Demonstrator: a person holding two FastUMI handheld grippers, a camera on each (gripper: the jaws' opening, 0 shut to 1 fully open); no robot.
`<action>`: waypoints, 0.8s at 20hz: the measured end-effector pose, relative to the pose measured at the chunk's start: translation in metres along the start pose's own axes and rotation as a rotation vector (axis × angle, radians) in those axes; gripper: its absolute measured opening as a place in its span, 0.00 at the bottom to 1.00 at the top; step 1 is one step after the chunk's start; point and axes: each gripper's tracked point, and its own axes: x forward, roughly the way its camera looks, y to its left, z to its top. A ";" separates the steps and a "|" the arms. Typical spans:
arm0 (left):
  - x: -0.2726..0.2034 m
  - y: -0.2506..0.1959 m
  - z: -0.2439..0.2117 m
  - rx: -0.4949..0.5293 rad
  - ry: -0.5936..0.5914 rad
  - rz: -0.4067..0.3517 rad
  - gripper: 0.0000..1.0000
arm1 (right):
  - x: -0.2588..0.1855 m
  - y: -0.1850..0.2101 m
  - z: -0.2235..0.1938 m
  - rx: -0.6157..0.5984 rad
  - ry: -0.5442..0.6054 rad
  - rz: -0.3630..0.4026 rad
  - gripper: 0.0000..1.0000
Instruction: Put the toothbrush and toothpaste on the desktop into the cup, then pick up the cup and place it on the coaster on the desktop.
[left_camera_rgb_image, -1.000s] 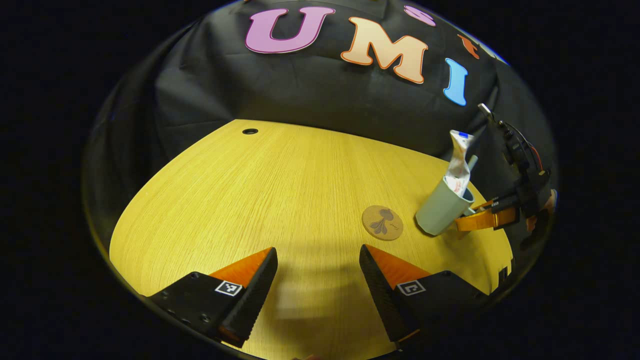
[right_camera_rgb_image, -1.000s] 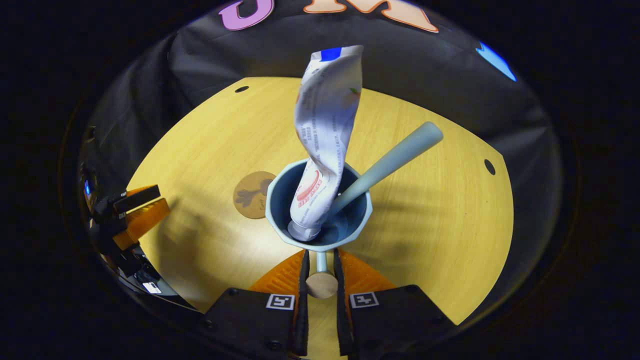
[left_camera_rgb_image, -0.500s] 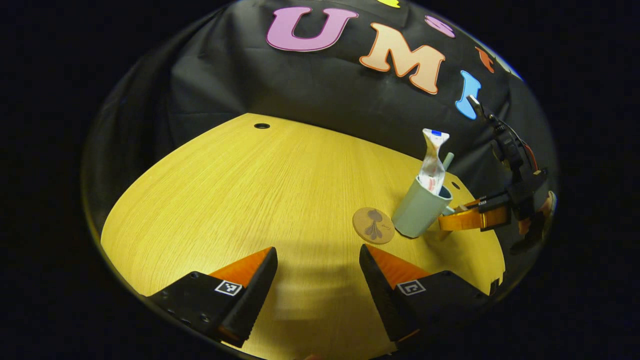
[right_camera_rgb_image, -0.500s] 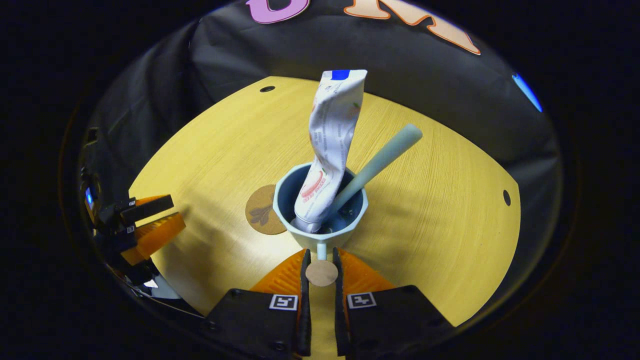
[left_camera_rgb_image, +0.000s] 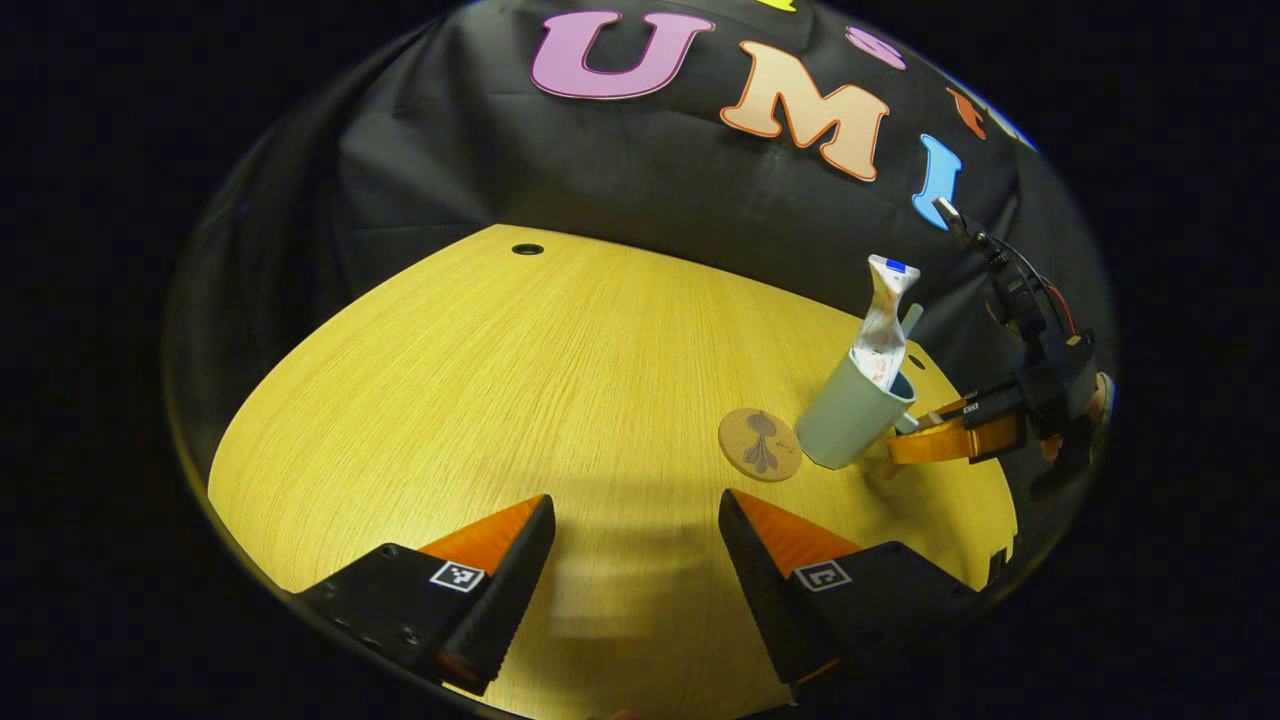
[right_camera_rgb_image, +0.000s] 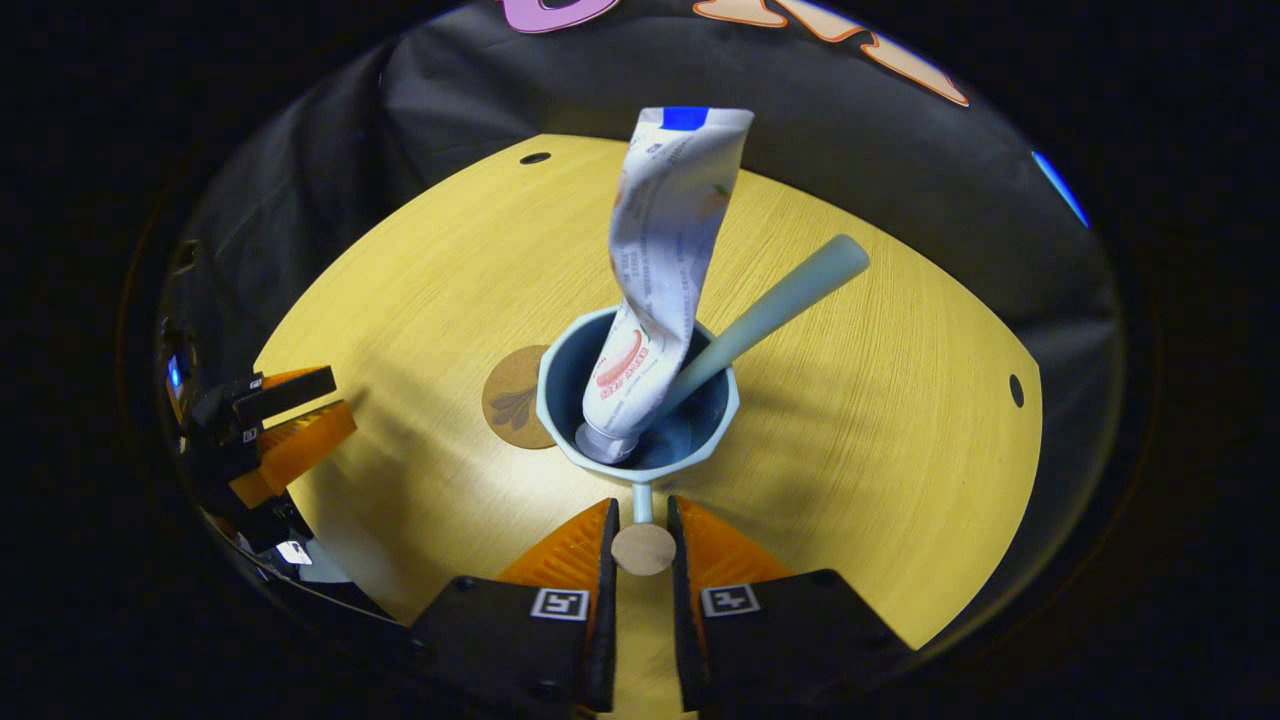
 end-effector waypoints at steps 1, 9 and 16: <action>0.000 0.000 0.000 0.000 0.001 -0.001 0.95 | 0.003 0.002 0.004 0.009 0.000 0.004 0.25; -0.001 0.003 0.000 -0.011 0.007 0.005 0.96 | 0.009 0.005 0.006 0.029 0.030 0.010 0.58; -0.007 0.010 -0.003 -0.029 0.013 0.026 0.96 | 0.025 0.005 0.009 0.002 0.097 -0.007 0.79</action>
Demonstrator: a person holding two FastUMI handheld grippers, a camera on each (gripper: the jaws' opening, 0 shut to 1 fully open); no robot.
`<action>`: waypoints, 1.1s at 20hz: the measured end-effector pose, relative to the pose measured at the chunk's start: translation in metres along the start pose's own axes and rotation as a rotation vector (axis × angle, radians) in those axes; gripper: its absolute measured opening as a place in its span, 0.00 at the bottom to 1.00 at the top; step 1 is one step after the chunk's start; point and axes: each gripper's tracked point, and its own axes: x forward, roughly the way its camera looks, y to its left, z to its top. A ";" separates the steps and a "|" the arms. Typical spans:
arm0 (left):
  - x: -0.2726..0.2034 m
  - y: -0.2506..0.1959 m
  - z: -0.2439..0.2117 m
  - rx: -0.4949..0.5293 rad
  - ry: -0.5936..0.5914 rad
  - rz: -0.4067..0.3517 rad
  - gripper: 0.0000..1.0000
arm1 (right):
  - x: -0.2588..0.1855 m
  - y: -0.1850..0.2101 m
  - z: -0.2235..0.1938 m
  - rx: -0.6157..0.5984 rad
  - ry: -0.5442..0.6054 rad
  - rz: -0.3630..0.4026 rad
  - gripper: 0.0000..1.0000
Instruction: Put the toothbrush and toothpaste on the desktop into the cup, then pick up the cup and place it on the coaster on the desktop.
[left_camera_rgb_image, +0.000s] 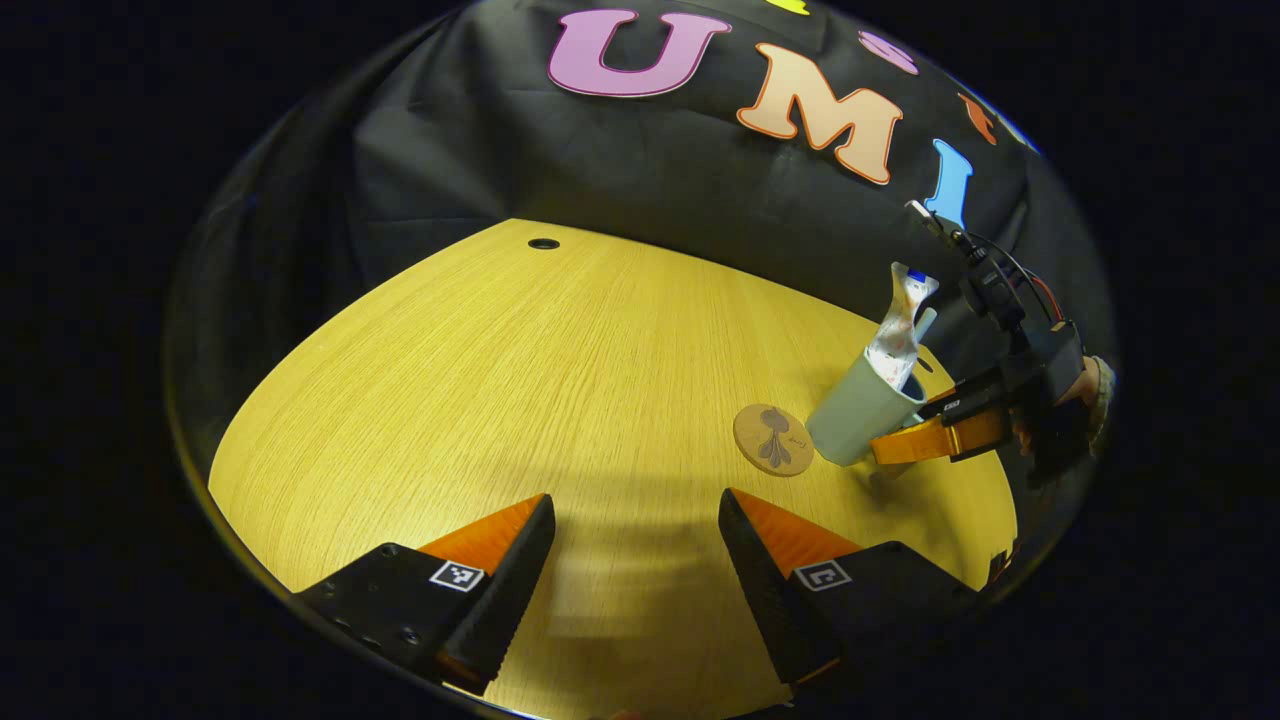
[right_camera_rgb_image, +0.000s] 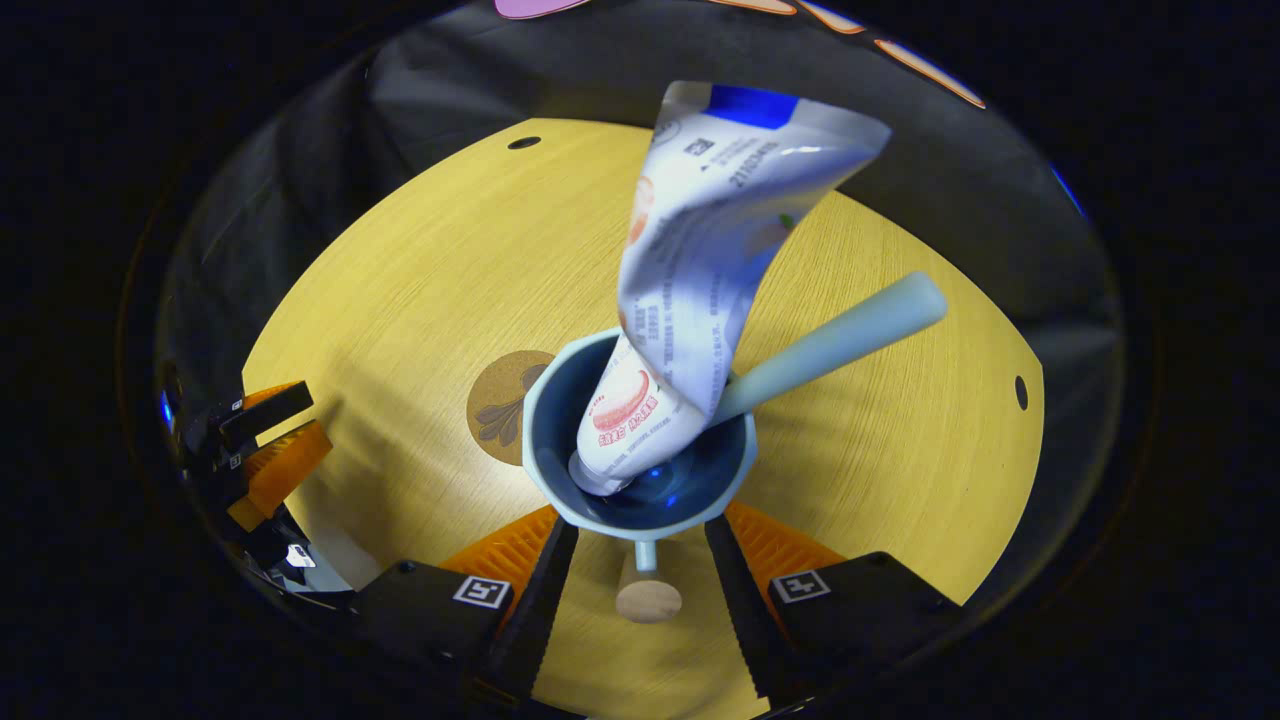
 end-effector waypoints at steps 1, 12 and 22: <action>0.000 0.001 -0.001 -0.004 0.005 0.001 0.96 | 0.001 0.001 -0.001 0.003 0.017 -0.004 0.78; -0.006 -0.003 -0.008 -0.014 0.021 -0.013 0.96 | -0.002 -0.007 0.003 -0.002 -0.003 -0.079 0.27; -0.007 -0.004 -0.004 -0.003 0.016 -0.029 0.96 | -0.016 0.010 0.009 -0.009 -0.035 -0.033 0.23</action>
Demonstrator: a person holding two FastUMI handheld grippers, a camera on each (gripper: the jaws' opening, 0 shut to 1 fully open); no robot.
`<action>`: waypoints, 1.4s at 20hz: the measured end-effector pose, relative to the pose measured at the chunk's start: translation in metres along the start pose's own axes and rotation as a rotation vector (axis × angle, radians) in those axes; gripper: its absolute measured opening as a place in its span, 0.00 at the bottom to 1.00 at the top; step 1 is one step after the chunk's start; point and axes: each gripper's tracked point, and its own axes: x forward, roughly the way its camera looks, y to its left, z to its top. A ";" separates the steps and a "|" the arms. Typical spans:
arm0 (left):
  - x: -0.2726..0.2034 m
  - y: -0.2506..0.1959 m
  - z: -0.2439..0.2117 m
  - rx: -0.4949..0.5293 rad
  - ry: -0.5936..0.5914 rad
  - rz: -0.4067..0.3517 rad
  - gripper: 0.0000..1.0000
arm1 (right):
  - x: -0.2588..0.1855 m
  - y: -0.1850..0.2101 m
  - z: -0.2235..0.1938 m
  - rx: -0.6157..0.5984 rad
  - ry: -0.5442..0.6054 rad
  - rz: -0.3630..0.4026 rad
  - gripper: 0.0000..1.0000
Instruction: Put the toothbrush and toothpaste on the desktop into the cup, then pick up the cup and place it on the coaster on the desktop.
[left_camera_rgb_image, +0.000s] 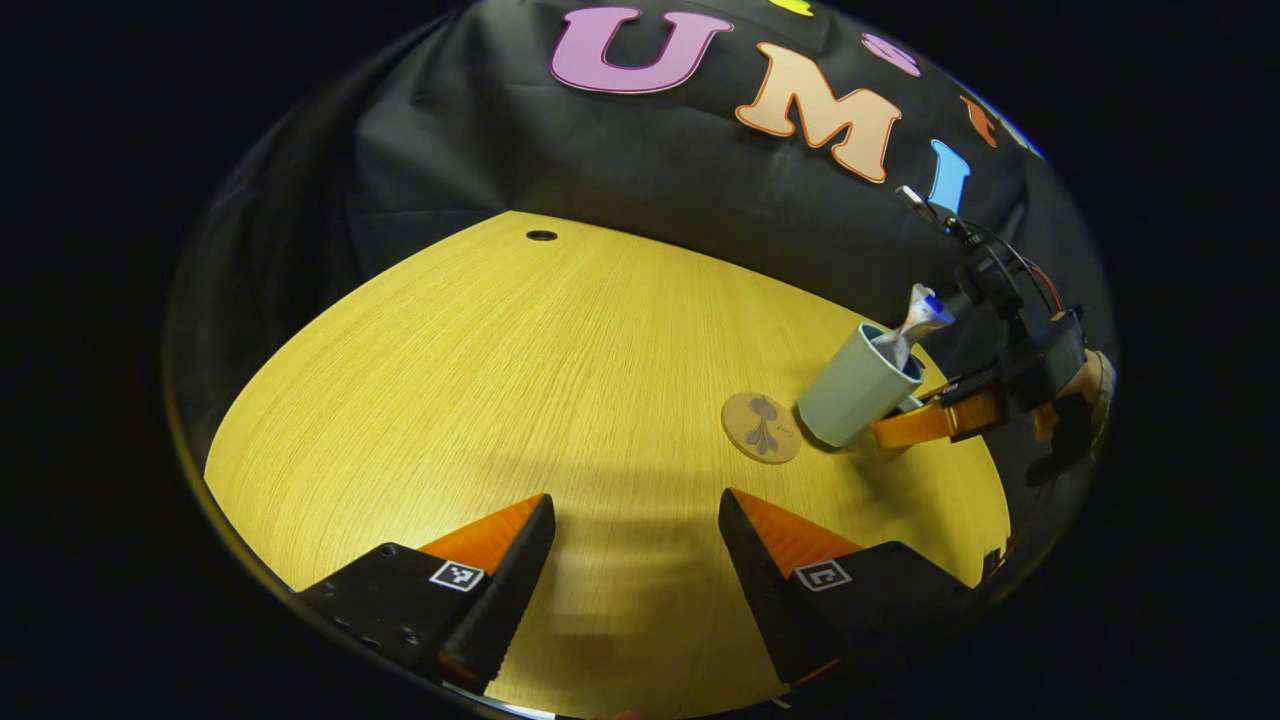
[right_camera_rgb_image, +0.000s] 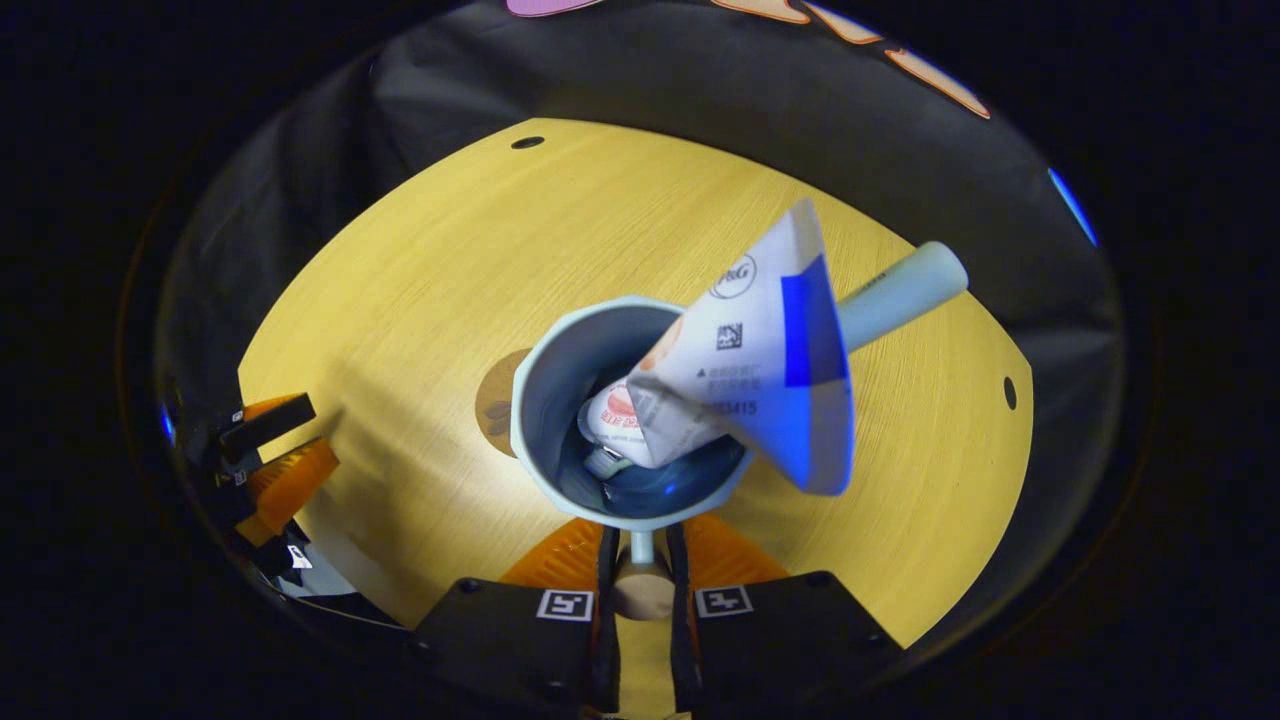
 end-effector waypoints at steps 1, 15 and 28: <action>-0.001 0.000 0.001 -0.002 -0.001 -0.002 0.96 | -0.003 0.001 0.003 -0.010 -0.006 0.004 0.23; 0.003 0.003 0.011 -0.026 0.008 0.034 0.96 | -0.007 0.002 0.011 -0.128 0.049 0.043 0.23; -0.001 -0.031 0.014 0.017 0.013 -0.033 0.96 | -0.053 -0.019 -0.042 0.104 -0.044 0.099 1.00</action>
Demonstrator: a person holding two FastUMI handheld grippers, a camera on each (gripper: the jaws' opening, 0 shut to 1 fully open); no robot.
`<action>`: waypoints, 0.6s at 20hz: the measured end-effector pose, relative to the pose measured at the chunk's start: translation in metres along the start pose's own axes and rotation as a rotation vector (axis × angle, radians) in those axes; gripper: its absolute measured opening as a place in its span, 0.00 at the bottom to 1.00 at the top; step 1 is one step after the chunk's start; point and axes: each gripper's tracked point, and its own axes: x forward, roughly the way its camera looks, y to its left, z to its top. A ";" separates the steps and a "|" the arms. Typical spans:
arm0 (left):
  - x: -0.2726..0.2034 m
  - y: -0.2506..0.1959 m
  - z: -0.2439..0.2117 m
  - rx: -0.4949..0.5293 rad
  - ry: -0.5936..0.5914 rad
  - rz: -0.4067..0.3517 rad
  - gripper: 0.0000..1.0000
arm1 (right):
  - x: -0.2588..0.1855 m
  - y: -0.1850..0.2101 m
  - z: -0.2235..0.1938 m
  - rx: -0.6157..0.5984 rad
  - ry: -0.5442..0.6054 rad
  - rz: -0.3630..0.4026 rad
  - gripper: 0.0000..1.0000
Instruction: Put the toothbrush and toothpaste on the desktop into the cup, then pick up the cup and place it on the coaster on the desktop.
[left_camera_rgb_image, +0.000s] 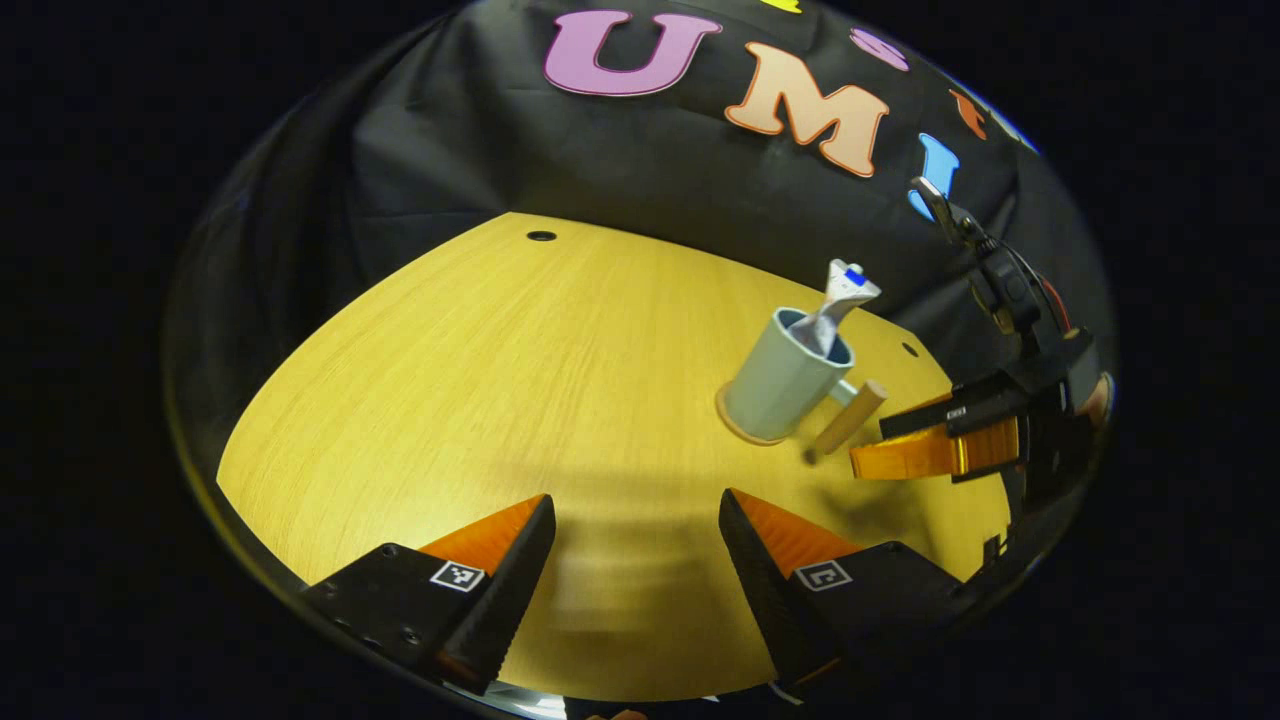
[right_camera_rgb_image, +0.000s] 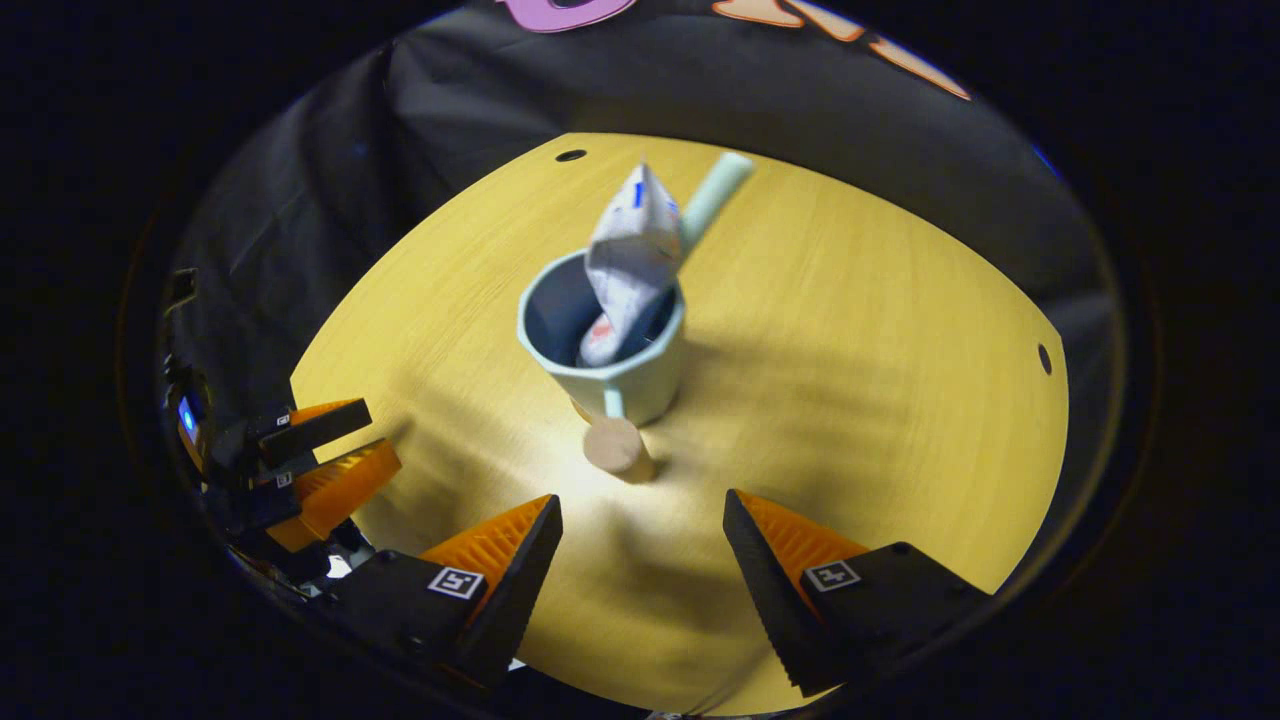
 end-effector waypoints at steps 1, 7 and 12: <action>-0.001 -0.008 0.001 0.003 0.004 -0.016 0.96 | -0.006 -0.007 -0.006 0.035 -0.011 -0.012 1.00; -0.004 -0.049 0.012 0.116 0.021 -0.081 0.96 | -0.054 -0.068 -0.040 0.319 -0.178 -0.103 1.00; -0.001 -0.093 0.019 0.183 0.031 -0.147 0.95 | -0.109 -0.118 -0.064 0.466 -0.358 -0.211 0.99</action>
